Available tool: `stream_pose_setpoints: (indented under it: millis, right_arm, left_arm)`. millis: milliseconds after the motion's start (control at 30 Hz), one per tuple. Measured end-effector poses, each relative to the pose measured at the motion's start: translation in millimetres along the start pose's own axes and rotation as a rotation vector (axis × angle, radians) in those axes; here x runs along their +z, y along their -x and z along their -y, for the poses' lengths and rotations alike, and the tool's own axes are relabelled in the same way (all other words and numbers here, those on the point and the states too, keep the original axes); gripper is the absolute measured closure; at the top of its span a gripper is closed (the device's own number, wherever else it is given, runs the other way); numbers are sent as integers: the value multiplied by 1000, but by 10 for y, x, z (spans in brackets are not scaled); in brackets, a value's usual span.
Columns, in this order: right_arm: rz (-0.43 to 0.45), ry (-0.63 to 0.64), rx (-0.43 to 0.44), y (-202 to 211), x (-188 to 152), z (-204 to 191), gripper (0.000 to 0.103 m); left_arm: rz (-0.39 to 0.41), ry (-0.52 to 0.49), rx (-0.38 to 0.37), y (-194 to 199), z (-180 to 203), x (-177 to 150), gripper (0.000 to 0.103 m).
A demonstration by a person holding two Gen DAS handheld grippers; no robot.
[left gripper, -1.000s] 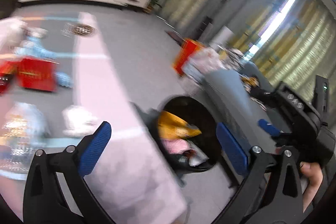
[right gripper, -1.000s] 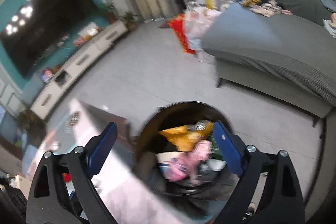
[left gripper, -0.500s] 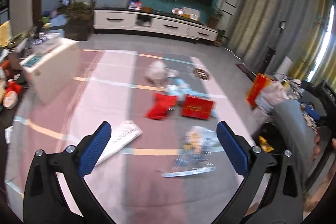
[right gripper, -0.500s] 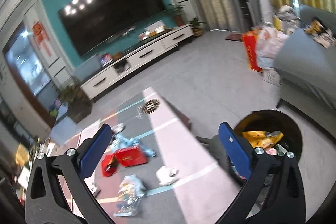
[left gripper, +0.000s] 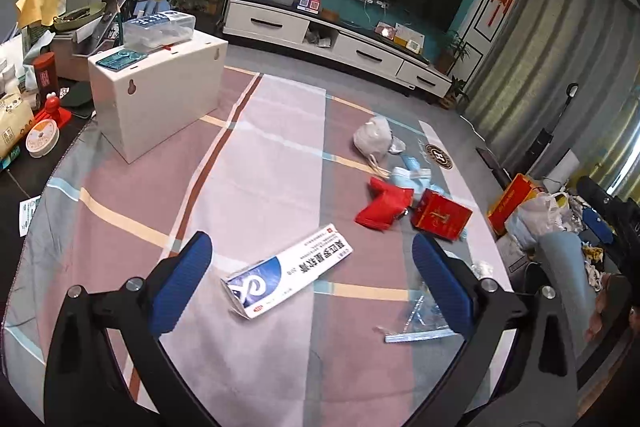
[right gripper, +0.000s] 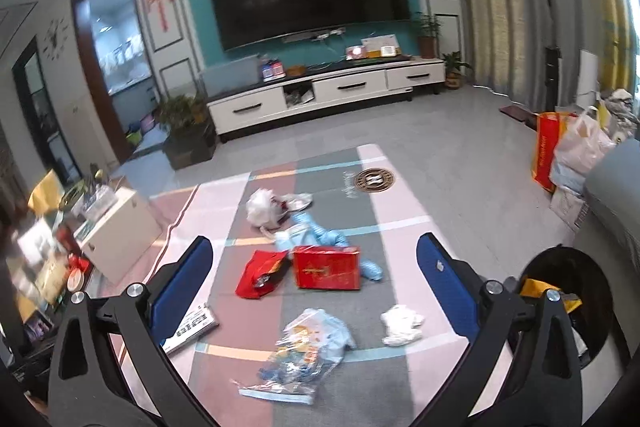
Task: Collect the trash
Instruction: 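Move both grippers back over the remaining trash, then grasp the white-blue medicine box with the left gripper while the right grasps the clear snack bag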
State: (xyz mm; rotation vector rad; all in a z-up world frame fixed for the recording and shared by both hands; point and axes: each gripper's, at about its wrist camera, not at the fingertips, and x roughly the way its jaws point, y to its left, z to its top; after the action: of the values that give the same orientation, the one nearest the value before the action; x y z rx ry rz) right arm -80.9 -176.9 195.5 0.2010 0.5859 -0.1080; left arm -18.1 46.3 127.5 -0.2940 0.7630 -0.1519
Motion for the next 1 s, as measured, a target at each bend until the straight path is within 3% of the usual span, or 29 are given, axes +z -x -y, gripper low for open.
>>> stream_pose_setpoints:
  millis: [167, 500, 600, 1000]
  right_arm:
    - [-60, 40, 30, -224, -152, -196, 3]
    - [-161, 72, -11, -593, -403, -228, 3]
    - [-180, 73, -9, -642, -435, -223, 3]
    - [-160, 33, 28, -644, -507, -203, 3]
  left_arm:
    - [-8, 8, 10, -89, -80, 7, 3]
    - [-47, 25, 20, -272, -225, -3, 3]
    - [-98, 55, -26, -341, -247, -6, 3]
    - [-125, 21, -17, -423, -201, -57, 3]
